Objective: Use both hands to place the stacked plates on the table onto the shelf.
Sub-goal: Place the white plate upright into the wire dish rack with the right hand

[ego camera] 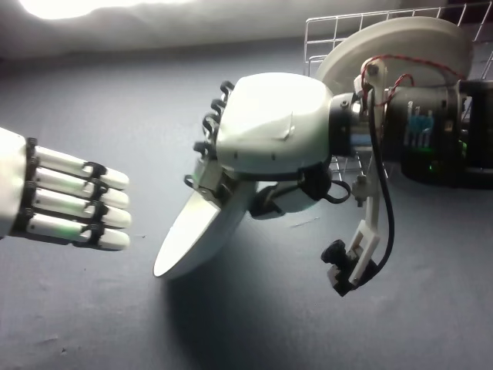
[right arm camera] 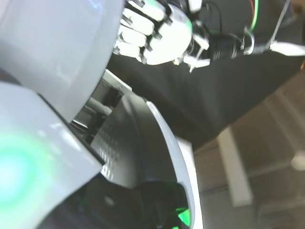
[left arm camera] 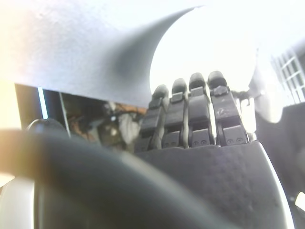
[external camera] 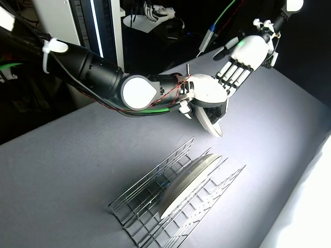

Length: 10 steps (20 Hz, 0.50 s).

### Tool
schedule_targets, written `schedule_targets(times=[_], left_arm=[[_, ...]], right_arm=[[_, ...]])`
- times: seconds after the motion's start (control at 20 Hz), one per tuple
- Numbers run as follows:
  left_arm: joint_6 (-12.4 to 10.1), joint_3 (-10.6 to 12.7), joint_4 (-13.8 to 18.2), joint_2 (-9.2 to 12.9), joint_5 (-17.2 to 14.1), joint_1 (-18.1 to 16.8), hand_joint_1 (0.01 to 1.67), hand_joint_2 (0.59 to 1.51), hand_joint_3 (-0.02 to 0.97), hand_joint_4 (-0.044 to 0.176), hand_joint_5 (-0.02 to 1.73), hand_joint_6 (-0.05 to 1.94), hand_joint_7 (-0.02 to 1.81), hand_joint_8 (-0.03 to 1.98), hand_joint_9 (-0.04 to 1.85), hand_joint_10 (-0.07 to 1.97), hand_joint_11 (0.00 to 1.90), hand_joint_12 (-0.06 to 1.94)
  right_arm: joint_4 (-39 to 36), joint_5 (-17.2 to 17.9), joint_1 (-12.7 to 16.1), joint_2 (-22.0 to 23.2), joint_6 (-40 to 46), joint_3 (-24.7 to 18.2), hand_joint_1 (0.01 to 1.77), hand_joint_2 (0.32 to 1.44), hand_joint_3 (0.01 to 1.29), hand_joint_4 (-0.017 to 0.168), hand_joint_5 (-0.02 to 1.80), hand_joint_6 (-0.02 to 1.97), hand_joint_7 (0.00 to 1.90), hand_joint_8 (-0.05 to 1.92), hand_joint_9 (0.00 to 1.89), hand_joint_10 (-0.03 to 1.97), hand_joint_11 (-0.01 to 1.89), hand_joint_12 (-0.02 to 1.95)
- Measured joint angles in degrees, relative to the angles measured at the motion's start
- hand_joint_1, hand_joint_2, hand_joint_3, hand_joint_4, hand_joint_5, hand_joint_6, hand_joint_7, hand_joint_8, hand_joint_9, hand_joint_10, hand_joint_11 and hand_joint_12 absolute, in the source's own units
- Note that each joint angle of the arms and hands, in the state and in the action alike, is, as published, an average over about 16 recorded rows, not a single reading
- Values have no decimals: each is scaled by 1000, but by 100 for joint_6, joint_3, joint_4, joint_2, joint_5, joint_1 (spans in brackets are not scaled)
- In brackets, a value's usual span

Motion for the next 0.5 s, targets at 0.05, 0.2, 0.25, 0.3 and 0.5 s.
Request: schedule_targets(times=[0.05, 0.2, 0.25, 0.3, 0.5], left_arm=[[-39, -57, -16, 73, 38, -33, 13, 1092, 21, 1, 4, 3, 13, 13, 21, 8, 17, 0], [-148, -189, -55, 259, 135, -118, 13, 1088, 20, 1, 6, 3, 13, 12, 21, 8, 17, 1], [-180, -219, -61, 307, 165, -143, 13, 1087, 20, 1, 6, 3, 14, 12, 21, 8, 17, 1], [-209, -244, -68, 348, 195, -166, 13, 1087, 20, 1, 6, 3, 14, 12, 20, 8, 17, 1], [-306, -297, -94, 459, 356, -248, 13, 1086, 21, 1, 7, 3, 15, 12, 20, 8, 17, 0]], right_arm=[[186, 11, 20, 46, 8, -63, 1321, 905, 14, -4, 1007, 782, 1194, 476, 1098, 855, 932, 947], [767, 19, 83, 185, 47, -256, 1343, 909, 15, -3, 1031, 818, 1202, 513, 1099, 850, 924, 948], [966, 14, 109, 231, 67, -320, 1349, 911, 15, -3, 1038, 823, 1204, 520, 1099, 849, 922, 949], [1165, 4, 138, 276, 90, -385, 1355, 912, 15, -3, 1043, 827, 1206, 527, 1099, 848, 919, 952], [1947, -80, 284, 462, 212, -632, 1370, 917, 14, -4, 1049, 838, 1212, 552, 1098, 853, 907, 965]])
